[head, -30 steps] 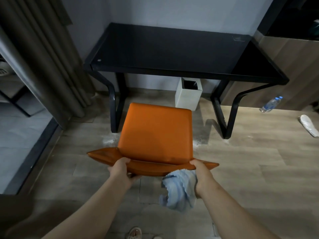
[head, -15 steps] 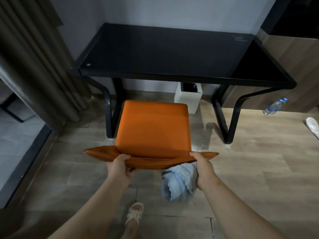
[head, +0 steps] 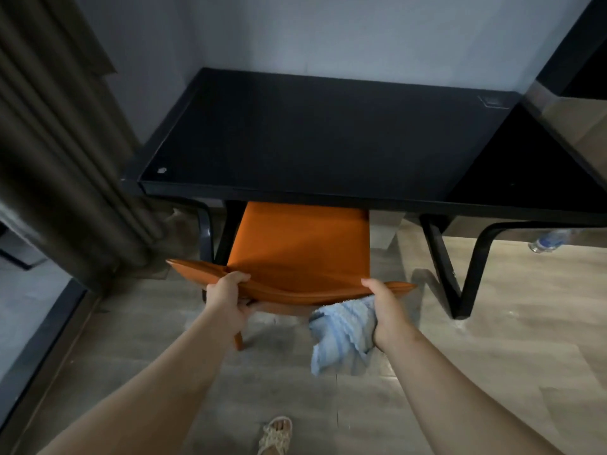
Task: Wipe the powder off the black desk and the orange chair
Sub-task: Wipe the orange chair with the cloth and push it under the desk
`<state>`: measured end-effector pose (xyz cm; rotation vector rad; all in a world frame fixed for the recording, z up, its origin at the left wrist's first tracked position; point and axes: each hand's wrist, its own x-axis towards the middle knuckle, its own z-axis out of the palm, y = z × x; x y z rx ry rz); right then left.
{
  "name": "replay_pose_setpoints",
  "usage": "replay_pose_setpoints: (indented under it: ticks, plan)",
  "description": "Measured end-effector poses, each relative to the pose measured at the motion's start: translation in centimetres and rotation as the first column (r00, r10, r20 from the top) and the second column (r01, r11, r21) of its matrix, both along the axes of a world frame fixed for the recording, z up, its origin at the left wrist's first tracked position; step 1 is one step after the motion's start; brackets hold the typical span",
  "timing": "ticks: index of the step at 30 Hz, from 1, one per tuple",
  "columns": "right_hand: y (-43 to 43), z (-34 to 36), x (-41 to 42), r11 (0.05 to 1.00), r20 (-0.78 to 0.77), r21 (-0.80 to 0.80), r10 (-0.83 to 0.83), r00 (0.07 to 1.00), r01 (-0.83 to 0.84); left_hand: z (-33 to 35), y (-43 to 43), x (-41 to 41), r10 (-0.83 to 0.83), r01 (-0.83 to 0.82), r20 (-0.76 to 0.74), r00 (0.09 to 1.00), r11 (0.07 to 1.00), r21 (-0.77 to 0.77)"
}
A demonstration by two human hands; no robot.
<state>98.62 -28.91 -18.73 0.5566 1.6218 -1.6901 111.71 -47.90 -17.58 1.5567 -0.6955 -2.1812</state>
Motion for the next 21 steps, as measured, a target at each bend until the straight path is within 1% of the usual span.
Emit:
replay_pose_setpoints:
  ticks: [8,11,16,21]
  plan:
    - [-6.9,-0.2,-7.1,0.997,0.018,0.06,0.039,0.999,-0.04,0.7,-6.9,-7.2,-0.038,0.038,-0.019,0.999,0.999,-0.011]
    - [-8.6,0.1,-9.0,0.994,-0.006,0.1,0.044,0.999,-0.043,1.3,-8.7,-8.9,-0.061,0.06,-0.025,0.998,0.998,-0.02]
    - [-8.4,0.9,-12.1,0.995,-0.04,0.101,0.004,0.999,0.0,1.8,-8.3,-11.4,-0.059,0.058,-0.046,0.997,0.998,-0.022]
    - [-7.7,0.1,-12.1,0.994,-0.029,0.093,0.062,0.998,-0.059,0.7,-7.5,-11.4,-0.06,0.059,-0.036,0.998,0.998,-0.019]
